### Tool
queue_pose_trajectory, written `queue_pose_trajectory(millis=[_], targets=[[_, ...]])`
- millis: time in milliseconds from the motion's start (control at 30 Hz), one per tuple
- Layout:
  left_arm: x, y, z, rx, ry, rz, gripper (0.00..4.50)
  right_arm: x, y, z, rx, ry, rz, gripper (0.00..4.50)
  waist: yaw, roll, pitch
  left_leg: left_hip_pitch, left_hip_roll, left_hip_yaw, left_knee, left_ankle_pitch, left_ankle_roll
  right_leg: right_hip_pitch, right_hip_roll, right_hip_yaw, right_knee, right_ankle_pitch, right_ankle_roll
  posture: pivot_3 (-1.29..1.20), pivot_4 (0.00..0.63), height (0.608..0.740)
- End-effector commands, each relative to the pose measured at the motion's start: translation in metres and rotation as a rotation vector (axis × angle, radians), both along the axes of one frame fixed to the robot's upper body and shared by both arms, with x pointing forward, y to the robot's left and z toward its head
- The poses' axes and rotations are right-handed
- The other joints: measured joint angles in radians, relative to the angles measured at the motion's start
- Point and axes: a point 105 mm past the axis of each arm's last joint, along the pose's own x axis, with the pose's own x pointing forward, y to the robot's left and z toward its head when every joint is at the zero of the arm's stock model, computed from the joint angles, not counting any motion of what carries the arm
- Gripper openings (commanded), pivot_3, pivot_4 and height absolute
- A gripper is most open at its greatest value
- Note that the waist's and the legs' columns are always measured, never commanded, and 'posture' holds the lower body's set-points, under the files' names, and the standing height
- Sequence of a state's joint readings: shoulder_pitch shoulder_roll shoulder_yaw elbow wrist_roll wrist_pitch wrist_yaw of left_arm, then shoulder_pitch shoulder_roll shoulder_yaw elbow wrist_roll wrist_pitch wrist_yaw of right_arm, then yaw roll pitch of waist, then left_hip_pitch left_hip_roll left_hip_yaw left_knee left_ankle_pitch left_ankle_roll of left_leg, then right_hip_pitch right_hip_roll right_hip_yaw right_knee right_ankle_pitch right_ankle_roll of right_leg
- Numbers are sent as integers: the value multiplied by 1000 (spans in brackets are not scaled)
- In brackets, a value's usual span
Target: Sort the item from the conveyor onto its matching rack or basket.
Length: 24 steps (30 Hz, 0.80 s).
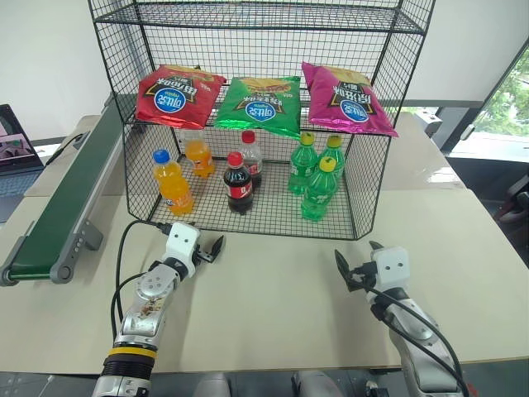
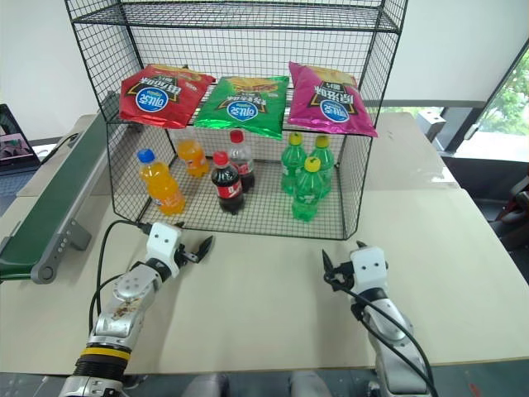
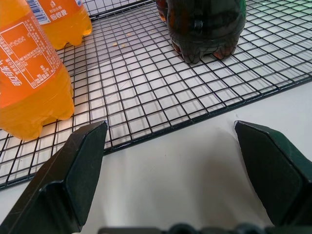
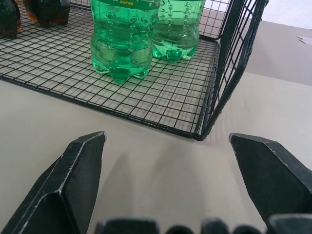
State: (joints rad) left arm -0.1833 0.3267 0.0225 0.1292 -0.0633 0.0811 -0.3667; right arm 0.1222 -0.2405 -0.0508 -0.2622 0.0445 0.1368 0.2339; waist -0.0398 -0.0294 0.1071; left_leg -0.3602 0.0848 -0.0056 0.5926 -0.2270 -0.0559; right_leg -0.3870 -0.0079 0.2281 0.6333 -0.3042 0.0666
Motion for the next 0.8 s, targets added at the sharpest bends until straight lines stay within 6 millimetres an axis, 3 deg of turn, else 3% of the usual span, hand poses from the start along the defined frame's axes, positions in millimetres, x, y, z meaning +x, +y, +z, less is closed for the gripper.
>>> queue_pose_trajectory(millis=[33, 200, 567, 800], targets=[[-6, -2, 9, 0, -26, -41, 4421, -2, 1, 20, -11, -81, 29, 4500, 0, 0, 0, 0, 0, 0, 0, 0, 0, 0, 0, 0, 0, 0, 0, 0, 150, 740], [-23, -1, 7, -46, 6, -114, 4421, -14, 9, 22, -14, -77, 106, 4500, -2, 1, -1, -1, 0, 0, -1, 0, 0, 0, 0, 0, -1, 0, 0, 0, 150, 740], [-25, 1, 11, -89, 28, -143, 4421, -13, 17, 36, -17, -107, 134, 4500, -1, 1, -1, -3, 0, -2, 1, 0, 0, 0, 0, -2, -2, 0, 0, 0, 150, 740], [-23, 1, 12, -90, 22, -137, 4421, -11, 20, 34, -32, -107, 135, 4500, -1, 1, -1, -4, 0, -3, 1, 0, 0, -1, 0, -3, -3, 0, 0, 0, 150, 740]])
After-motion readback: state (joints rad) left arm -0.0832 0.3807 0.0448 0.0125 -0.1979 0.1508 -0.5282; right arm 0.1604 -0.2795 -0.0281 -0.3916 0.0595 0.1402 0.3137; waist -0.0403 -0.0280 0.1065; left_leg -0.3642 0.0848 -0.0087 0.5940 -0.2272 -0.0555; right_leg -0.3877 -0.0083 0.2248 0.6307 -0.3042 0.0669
